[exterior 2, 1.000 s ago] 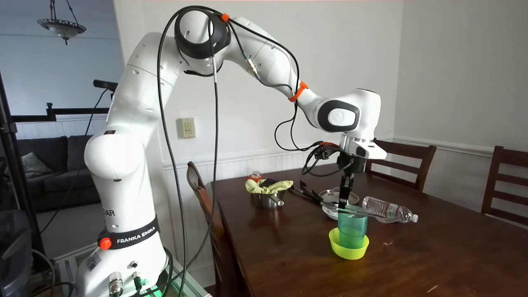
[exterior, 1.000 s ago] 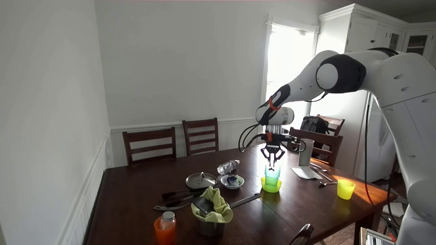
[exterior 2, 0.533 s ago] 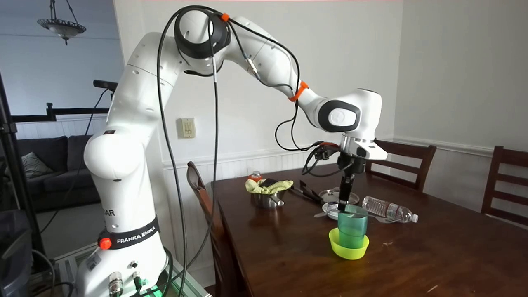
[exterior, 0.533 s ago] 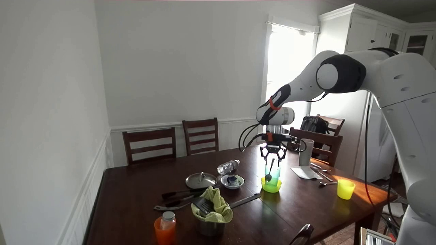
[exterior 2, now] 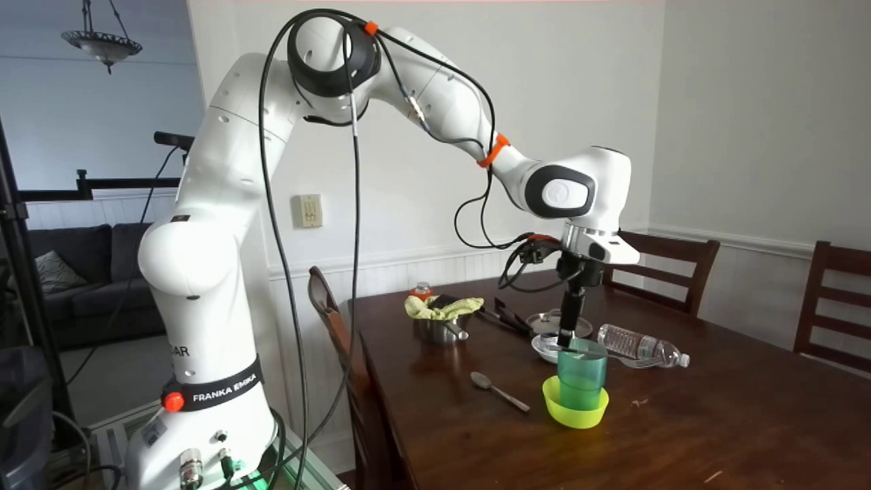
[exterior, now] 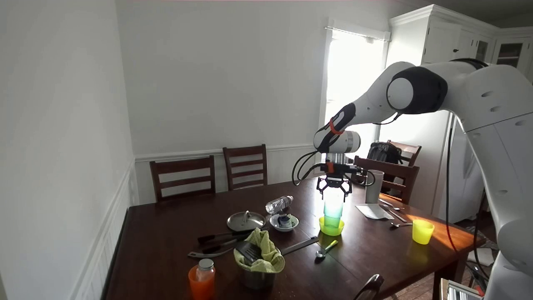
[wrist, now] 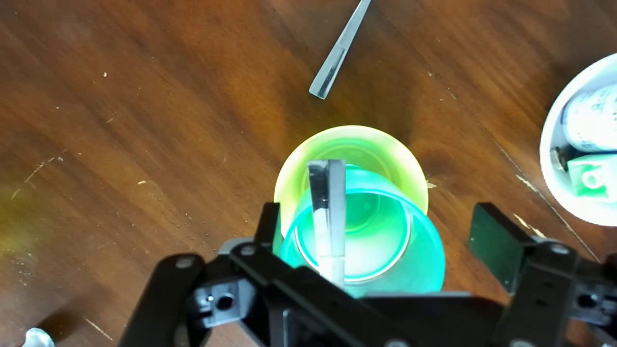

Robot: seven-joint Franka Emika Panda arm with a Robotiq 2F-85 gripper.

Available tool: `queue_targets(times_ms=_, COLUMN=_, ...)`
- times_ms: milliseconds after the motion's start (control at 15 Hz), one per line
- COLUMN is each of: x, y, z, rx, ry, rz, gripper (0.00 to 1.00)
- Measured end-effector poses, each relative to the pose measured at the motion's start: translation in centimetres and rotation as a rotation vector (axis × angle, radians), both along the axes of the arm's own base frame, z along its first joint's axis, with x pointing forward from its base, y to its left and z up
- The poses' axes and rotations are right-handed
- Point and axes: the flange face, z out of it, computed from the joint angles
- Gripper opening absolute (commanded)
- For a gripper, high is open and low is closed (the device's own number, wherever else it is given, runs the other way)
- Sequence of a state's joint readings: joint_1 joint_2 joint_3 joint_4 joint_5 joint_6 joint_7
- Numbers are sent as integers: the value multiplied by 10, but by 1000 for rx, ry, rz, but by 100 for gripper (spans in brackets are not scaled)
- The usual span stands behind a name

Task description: Pick up a fork and a spoon and place them on top of the green cup starting with the fork and then the spoon last

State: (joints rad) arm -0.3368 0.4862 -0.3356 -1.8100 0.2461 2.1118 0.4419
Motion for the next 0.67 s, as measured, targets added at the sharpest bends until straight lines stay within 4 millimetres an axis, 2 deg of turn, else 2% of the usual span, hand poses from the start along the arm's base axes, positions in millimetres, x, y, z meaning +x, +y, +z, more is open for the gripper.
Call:
queue_targets(times_ms=333, x=-4, y=5, z=1, rx=35, ry=20, rz=-3, gripper=100)
queue_targets(times_ms=667, x=-23, y=28, z=-8, rx=109, ry=18, rz=-48, gripper=100)
